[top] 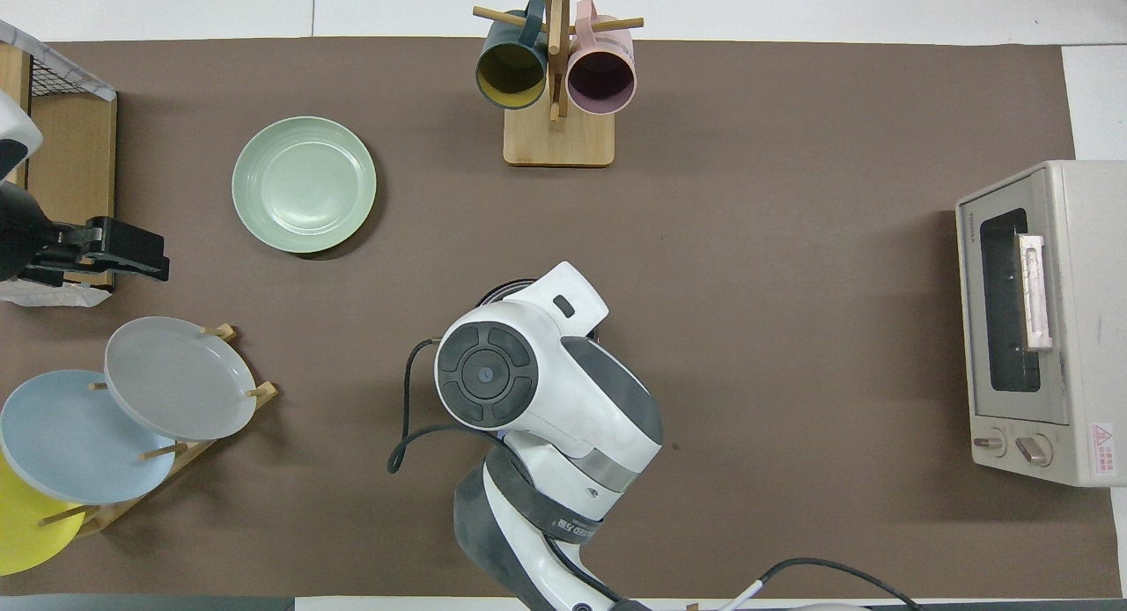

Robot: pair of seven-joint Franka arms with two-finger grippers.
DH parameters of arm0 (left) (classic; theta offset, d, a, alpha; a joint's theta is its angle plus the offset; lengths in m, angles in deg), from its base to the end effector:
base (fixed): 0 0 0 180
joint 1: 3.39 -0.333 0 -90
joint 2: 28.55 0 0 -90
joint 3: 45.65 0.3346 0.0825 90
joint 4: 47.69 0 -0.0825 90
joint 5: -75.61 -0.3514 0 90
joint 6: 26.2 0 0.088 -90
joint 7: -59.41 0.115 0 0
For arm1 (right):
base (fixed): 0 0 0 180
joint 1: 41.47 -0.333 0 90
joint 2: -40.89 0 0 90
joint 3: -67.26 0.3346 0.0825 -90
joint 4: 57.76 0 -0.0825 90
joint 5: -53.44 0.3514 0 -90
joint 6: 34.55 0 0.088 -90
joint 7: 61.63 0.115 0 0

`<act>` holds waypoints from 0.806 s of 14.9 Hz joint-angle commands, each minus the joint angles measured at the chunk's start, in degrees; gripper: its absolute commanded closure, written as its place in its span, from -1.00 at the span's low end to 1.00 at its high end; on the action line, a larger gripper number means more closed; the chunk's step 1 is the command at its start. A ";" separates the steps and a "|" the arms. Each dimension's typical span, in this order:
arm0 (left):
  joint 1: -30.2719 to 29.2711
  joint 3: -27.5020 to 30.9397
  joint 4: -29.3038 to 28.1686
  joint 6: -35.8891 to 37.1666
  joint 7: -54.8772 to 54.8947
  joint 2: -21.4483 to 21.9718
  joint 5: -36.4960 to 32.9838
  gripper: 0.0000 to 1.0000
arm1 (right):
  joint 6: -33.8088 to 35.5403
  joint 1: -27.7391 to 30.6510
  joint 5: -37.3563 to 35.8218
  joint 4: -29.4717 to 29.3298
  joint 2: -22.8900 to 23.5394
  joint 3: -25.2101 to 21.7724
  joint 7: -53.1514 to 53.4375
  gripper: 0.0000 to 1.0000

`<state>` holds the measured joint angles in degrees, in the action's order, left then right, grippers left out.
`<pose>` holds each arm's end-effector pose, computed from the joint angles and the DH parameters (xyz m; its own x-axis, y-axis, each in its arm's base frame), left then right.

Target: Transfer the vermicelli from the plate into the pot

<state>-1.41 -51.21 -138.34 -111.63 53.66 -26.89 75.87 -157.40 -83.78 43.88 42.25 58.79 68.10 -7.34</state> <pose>0.4989 -0.0674 0.6382 0.9976 -0.0311 -0.0621 -0.0315 -0.9995 -0.0045 0.4646 0.4232 0.4281 0.9809 -0.1076 0.1622 -0.1120 -0.9935 0.0182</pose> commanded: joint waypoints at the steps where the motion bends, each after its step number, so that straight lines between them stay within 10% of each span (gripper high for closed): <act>1: 0.47 0.37 -0.14 0.18 -0.14 0.45 -1.40 -1.00 | -1.34 1.00 0.95 -0.52 0.21 0.30 1.08 -1.00; 12: 0.47 0.37 -0.14 0.17 -0.14 0.45 -1.40 -1.00 | 1.18 6.52 4.55 -0.17 -2.68 0.30 -4.61 -1.00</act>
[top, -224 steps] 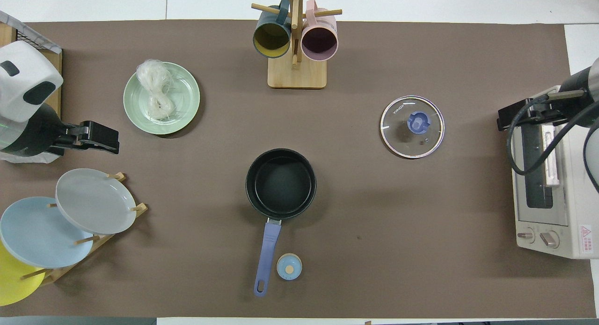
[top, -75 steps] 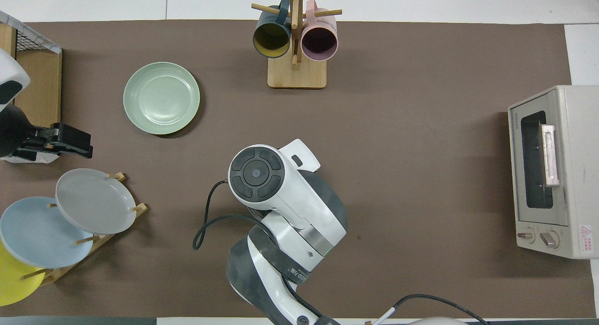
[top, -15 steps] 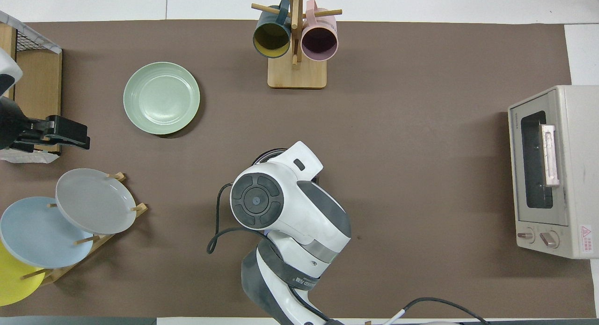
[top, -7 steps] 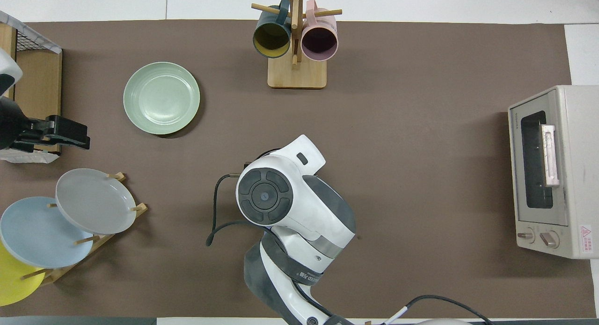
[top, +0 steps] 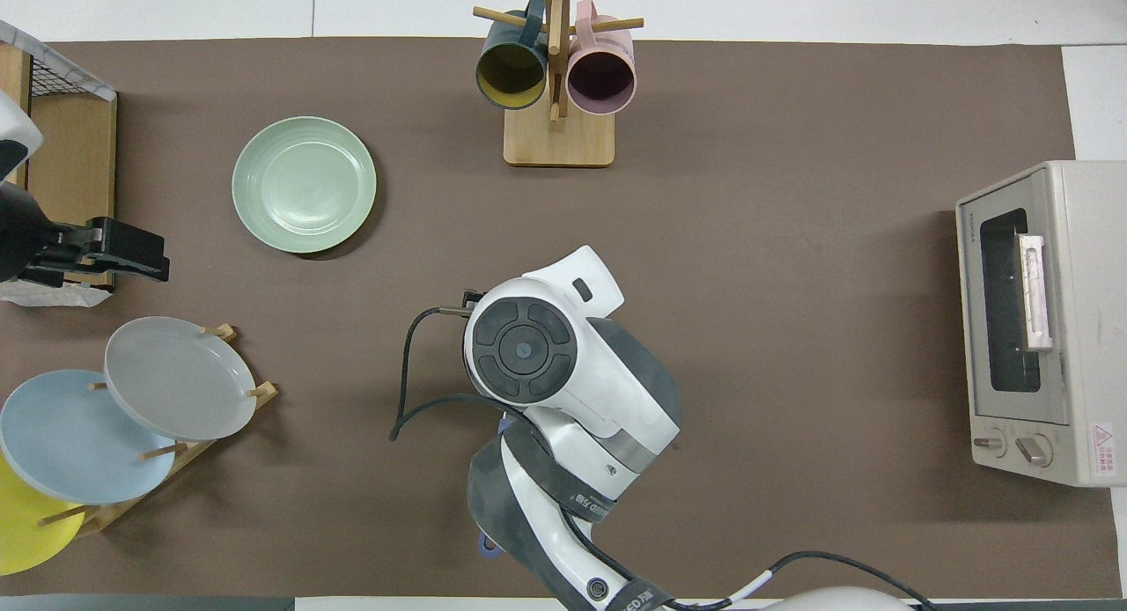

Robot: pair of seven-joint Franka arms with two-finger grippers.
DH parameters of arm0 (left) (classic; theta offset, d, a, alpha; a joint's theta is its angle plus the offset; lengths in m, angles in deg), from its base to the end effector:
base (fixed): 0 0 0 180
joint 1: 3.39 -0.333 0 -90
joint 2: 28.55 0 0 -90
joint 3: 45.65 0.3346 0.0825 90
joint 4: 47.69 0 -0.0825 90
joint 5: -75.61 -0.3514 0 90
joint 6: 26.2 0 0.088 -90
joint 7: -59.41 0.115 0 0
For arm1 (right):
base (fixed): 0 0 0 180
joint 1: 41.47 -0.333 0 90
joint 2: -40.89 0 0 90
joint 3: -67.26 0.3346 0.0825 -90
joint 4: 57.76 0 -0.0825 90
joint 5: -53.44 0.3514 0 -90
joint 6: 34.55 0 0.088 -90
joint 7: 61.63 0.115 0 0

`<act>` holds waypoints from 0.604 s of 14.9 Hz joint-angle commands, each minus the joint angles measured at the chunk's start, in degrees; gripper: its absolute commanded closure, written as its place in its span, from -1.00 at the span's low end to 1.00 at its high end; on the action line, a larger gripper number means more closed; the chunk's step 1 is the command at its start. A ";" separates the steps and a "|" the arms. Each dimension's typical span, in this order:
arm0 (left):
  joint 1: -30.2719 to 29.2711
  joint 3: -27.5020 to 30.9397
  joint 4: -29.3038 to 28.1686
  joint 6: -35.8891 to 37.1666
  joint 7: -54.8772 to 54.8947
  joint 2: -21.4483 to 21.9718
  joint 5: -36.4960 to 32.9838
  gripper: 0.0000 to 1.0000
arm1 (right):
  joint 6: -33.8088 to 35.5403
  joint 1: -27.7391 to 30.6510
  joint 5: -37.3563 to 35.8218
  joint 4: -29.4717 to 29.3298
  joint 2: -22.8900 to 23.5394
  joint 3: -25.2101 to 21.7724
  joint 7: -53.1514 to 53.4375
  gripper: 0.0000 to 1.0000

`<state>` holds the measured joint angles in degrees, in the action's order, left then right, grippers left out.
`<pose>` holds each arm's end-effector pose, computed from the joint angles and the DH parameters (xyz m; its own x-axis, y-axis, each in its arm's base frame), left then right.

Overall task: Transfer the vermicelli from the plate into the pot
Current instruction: 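Lower the glass lid onto the pot and open the right gripper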

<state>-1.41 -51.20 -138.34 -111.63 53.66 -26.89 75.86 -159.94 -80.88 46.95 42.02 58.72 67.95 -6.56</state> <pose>0.4989 -0.0673 0.6382 0.9976 -0.0309 -0.0621 -0.0313 -0.9995 -0.0047 0.4882 0.4038 0.4347 0.9669 -0.2030 0.1549 -0.1970 -0.9790 -0.0533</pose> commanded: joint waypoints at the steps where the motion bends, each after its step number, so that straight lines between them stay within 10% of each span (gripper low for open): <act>1: 0.47 0.37 -0.14 0.18 -0.14 0.45 -1.40 -1.00 | 6.79 5.46 1.56 0.07 -4.62 0.46 -7.42 -1.00; 9: 0.47 0.37 -0.14 0.09 -0.14 0.45 -1.40 -1.00 | 27.80 18.02 5.50 -0.28 -19.48 -0.07 -19.28 -1.00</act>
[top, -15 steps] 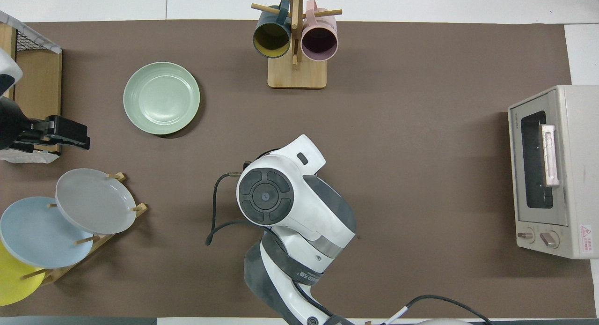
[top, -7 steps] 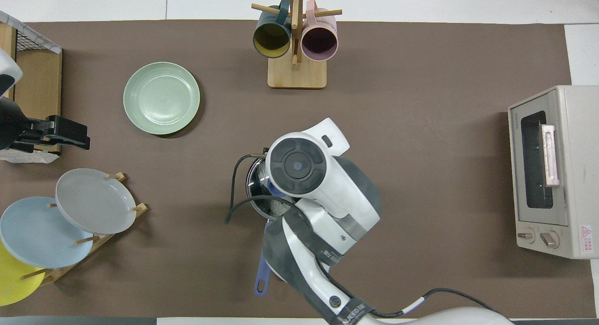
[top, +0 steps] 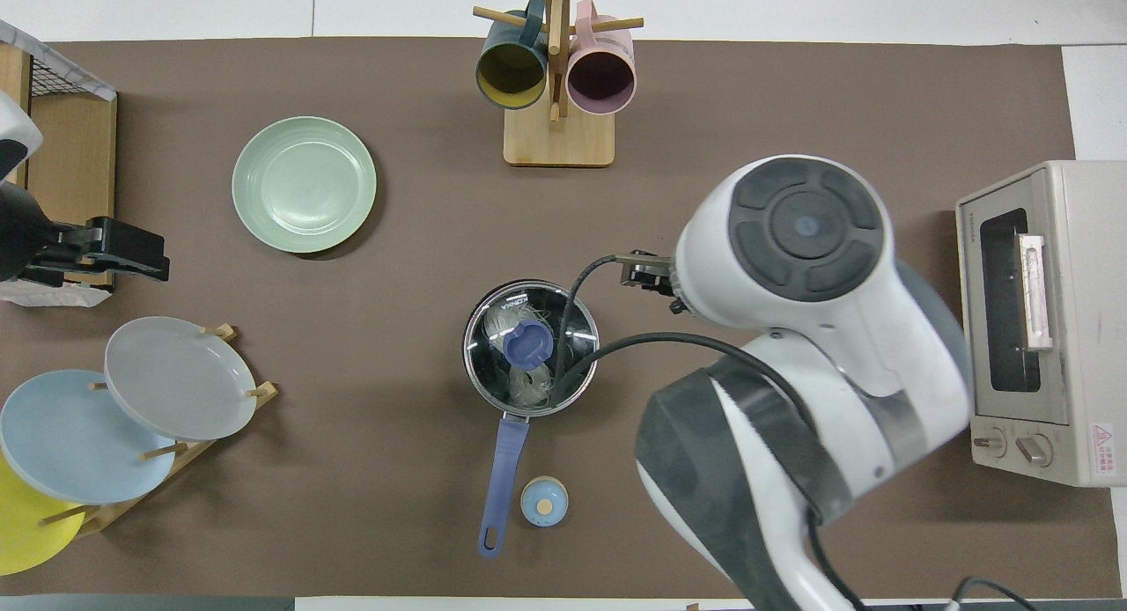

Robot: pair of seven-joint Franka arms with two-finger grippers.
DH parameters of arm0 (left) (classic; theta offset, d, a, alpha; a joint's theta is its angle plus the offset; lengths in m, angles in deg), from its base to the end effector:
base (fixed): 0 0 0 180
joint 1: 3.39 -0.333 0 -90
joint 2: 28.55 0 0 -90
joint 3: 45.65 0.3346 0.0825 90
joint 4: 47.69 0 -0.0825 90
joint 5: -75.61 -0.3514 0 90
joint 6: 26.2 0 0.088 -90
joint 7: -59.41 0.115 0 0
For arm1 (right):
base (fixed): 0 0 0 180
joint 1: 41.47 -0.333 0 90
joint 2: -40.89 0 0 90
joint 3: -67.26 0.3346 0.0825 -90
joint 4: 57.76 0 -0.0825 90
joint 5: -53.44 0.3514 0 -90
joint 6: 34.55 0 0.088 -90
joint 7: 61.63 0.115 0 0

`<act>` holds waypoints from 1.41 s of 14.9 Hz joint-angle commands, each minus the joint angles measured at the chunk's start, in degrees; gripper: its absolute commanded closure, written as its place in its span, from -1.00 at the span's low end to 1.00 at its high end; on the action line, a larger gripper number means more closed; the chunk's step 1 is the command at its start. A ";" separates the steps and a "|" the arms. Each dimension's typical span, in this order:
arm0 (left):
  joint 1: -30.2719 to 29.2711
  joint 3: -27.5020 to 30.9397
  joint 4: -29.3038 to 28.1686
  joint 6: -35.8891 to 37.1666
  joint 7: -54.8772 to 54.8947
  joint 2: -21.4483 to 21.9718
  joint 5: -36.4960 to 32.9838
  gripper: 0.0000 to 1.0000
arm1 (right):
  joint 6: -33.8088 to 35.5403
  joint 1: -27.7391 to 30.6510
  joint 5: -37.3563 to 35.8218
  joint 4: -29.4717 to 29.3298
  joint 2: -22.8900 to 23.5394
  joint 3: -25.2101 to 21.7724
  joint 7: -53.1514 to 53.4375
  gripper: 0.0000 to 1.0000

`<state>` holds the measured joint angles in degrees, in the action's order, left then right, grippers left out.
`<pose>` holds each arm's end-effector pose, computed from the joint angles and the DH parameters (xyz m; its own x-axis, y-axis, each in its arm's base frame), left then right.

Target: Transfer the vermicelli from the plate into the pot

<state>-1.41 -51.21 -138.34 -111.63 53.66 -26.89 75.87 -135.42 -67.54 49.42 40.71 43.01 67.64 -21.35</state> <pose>0.4989 -0.0674 0.6382 0.9976 -0.0311 -0.0621 -0.0315 -0.9995 -0.0045 0.4901 0.2362 0.5665 0.9732 -0.2249 0.0478 -0.2272 -0.9726 0.0495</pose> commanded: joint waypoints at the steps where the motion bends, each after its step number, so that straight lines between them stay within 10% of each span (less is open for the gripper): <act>1: 0.47 0.37 -0.14 0.17 -0.14 0.45 -1.40 -1.00 | 5.14 7.58 4.35 0.85 -5.09 0.50 -7.56 -1.00; 9: 0.47 0.37 -0.14 0.18 -0.05 0.45 -1.40 -1.00 | 15.08 23.33 3.66 -2.59 -8.71 -0.03 -32.82 -1.00; 21: 0.47 0.37 -0.14 0.18 -0.14 0.45 -1.40 -1.00 | 17.99 23.43 2.08 -8.82 -2.73 -2.40 -34.48 -1.00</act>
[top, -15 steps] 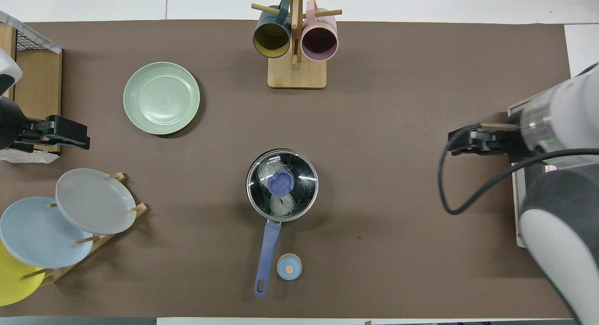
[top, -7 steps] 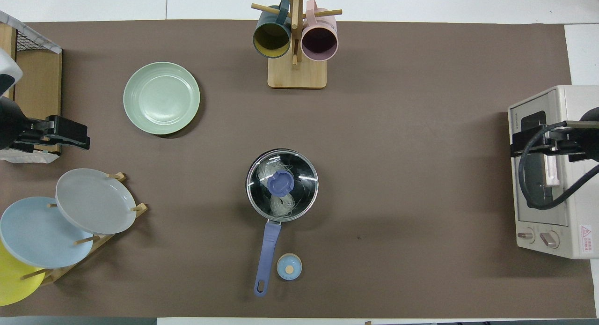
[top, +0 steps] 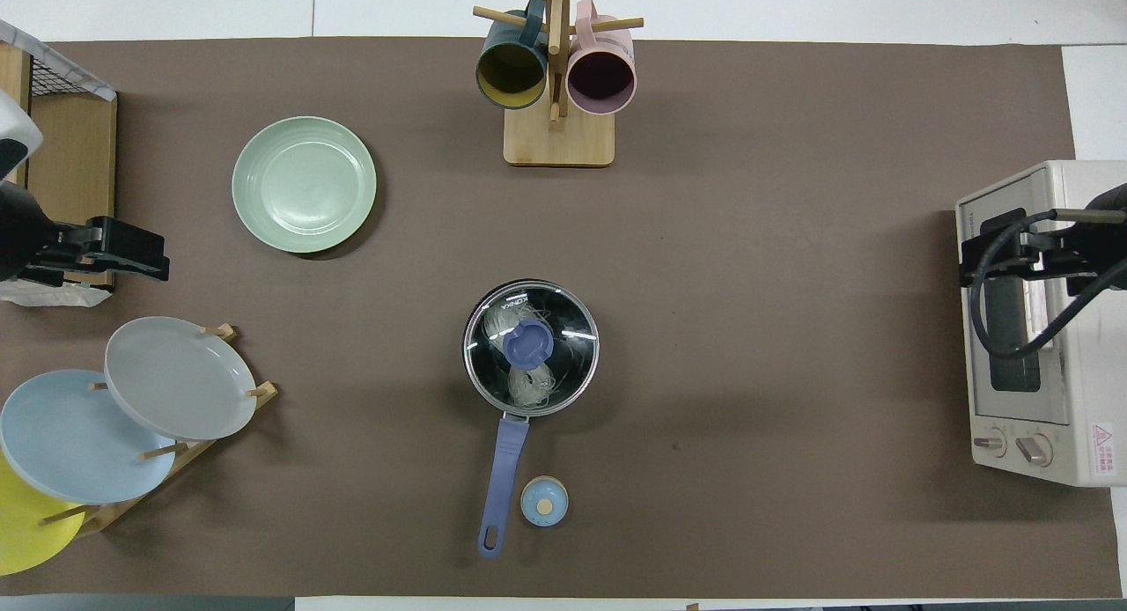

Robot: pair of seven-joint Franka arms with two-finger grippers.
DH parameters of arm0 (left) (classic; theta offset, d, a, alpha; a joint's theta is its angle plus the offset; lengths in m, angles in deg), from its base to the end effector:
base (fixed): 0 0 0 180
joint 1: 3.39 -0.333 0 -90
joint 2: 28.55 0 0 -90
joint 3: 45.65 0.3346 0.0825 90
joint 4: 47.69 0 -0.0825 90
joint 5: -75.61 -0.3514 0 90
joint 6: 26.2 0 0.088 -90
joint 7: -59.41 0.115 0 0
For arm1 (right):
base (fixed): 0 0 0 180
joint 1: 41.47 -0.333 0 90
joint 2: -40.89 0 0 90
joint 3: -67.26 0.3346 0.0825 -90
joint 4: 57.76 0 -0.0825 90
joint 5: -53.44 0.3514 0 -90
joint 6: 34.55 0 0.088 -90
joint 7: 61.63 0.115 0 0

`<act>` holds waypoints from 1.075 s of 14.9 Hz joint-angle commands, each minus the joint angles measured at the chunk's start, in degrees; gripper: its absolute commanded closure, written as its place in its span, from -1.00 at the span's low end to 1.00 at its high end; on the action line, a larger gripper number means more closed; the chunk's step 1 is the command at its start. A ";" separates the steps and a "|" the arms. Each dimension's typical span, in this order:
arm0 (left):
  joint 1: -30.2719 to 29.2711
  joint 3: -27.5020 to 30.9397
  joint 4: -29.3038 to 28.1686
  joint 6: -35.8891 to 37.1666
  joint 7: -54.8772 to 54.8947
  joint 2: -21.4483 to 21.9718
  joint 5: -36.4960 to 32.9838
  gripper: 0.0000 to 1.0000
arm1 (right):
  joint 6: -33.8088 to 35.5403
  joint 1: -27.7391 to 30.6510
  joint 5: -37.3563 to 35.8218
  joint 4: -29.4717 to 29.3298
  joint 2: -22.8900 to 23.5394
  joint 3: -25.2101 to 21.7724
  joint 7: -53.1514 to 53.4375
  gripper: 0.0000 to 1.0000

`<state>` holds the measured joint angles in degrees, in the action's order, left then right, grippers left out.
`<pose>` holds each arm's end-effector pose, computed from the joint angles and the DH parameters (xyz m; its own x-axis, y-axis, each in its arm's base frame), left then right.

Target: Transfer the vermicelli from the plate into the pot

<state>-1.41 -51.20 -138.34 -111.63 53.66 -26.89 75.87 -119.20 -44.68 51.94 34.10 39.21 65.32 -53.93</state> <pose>0.4989 -0.0673 0.6382 0.9976 -0.0310 -0.0621 -0.0313 -0.9995 -0.0045 0.5008 0.0076 0.6284 0.9892 -0.1144 -0.0921 -0.1113 -0.9931 0.0379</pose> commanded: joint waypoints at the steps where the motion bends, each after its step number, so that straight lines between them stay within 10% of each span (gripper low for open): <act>1: 0.47 0.37 -0.14 0.17 -0.05 0.45 -1.40 -1.00 | 1.77 0.74 -0.53 -1.86 0.54 -0.08 -1.82 -1.00; 16: 0.47 0.37 -0.14 0.17 -0.14 0.45 -1.40 -1.00 | 0.63 2.86 -0.17 -0.98 -0.78 -0.52 -1.91 -1.00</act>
<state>-1.41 -51.20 -138.34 -111.63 53.66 -26.89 75.87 -118.81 -42.56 51.93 33.14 38.49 64.67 -54.15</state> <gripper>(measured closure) 0.000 0.000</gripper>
